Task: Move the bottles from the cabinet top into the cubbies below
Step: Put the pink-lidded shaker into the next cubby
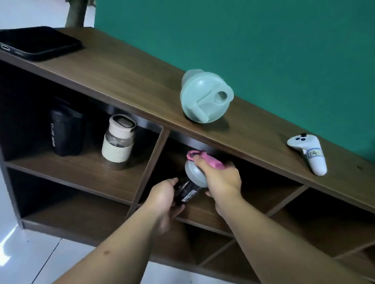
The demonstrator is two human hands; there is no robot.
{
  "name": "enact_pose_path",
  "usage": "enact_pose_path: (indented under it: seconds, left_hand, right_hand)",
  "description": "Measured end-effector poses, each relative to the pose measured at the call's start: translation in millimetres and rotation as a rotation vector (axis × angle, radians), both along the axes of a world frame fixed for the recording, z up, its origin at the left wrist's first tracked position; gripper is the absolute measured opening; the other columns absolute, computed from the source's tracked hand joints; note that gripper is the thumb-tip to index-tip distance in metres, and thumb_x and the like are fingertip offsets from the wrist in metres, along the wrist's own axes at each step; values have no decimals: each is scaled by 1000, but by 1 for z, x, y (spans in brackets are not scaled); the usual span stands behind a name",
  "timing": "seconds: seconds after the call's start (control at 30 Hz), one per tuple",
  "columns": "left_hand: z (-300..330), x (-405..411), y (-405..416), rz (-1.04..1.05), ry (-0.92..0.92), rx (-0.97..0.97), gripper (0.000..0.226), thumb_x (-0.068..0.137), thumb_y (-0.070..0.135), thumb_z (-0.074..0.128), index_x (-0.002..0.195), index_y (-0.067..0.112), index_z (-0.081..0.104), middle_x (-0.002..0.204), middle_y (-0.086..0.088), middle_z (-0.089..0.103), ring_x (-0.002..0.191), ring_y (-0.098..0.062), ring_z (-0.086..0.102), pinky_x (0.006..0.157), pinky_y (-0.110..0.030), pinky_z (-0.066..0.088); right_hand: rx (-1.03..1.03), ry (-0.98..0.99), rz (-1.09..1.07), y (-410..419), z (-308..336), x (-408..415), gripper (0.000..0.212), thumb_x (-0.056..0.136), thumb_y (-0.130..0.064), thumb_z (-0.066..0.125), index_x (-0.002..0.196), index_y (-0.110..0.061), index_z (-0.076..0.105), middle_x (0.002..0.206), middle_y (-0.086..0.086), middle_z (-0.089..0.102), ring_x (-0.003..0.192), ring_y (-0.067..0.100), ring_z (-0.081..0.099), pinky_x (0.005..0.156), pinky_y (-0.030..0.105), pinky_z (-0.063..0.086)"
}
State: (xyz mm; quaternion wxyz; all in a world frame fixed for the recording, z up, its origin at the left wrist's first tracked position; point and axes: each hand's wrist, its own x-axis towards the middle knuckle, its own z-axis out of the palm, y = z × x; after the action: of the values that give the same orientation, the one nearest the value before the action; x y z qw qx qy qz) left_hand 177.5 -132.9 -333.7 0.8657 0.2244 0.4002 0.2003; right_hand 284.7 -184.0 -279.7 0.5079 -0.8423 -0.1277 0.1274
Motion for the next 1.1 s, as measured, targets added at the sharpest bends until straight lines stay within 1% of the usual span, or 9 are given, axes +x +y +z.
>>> enact_pose_path:
  seconds: [0.1, 0.2, 0.37, 0.47, 0.53, 0.67, 0.9, 1.0, 1.1]
  left_hand:
    - [-1, 10, 14, 45, 14, 31, 30, 105, 27, 49, 130, 17, 63, 114, -2, 67, 95, -17, 63, 86, -36, 53]
    - [2, 15, 22, 78, 6, 36, 26, 109, 29, 42, 123, 19, 61, 95, 4, 61, 83, -12, 58, 72, -32, 51]
    - [1, 15, 26, 65, -25, 14, 24, 109, 32, 43, 101, 21, 63, 92, 6, 62, 84, -8, 58, 90, -33, 44]
    - [4, 12, 24, 42, -37, 16, 28, 109, 29, 42, 94, 21, 64, 90, 5, 65, 83, -10, 60, 77, -29, 47]
    - [8, 6, 20, 39, -30, 21, 25, 109, 27, 43, 100, 21, 65, 93, 4, 66, 85, -12, 62, 72, -30, 48]
    - [25, -8, 9, -17, 78, 106, 18, 105, 23, 48, 108, 15, 64, 90, -4, 63, 84, -22, 61, 94, -45, 54]
    - [109, -41, -33, -135, -68, 218, 33, 102, 27, 46, 106, 17, 77, 77, -4, 81, 56, -17, 75, 45, -26, 55]
    - [150, -59, -38, -68, -217, 237, 32, 105, 36, 49, 115, 19, 74, 90, -4, 80, 65, -17, 77, 52, -32, 60]
    - [169, -68, -27, 30, -293, 245, 35, 106, 40, 49, 113, 17, 73, 107, -7, 75, 93, -27, 68, 80, -51, 64]
  right_hand:
    - [-10, 32, -16, 24, 0, 12, 69, 35, -69, 89, 81, -23, 66, 91, -3, 74, 90, 24, 73, 86, 47, 64]
    - [-28, 96, 0, 42, -4, 19, 78, 37, -65, 88, 96, -15, 77, 97, -2, 79, 93, 20, 75, 89, 45, 64]
    - [17, 120, -2, 49, -7, 22, 57, 49, -55, 91, 87, -16, 74, 90, -6, 78, 88, 17, 75, 88, 45, 64]
    - [41, 55, 28, 44, -8, 16, 47, 53, -56, 93, 77, -22, 71, 86, -11, 76, 89, 15, 73, 90, 46, 63]
    - [43, 27, 28, 37, -4, 7, 58, 57, -63, 89, 95, -23, 72, 100, -9, 76, 98, 19, 72, 95, 43, 59]
    - [-97, -104, 60, 1, 6, -25, 74, 83, -54, 76, 140, -13, 55, 126, 8, 67, 118, 32, 64, 90, 32, 43]
    - [-12, -480, 296, -68, 88, -90, 22, 83, -31, 83, 102, -26, 73, 89, -9, 74, 79, 5, 69, 76, 24, 57]
    - [-16, -725, 294, -60, 128, -92, 41, 80, -39, 81, 118, -31, 68, 114, -12, 66, 101, 0, 62, 92, 29, 53]
    - [-135, -810, 326, -30, 154, -83, 86, 73, -50, 83, 148, -34, 43, 152, 0, 43, 140, 20, 42, 114, 41, 40]
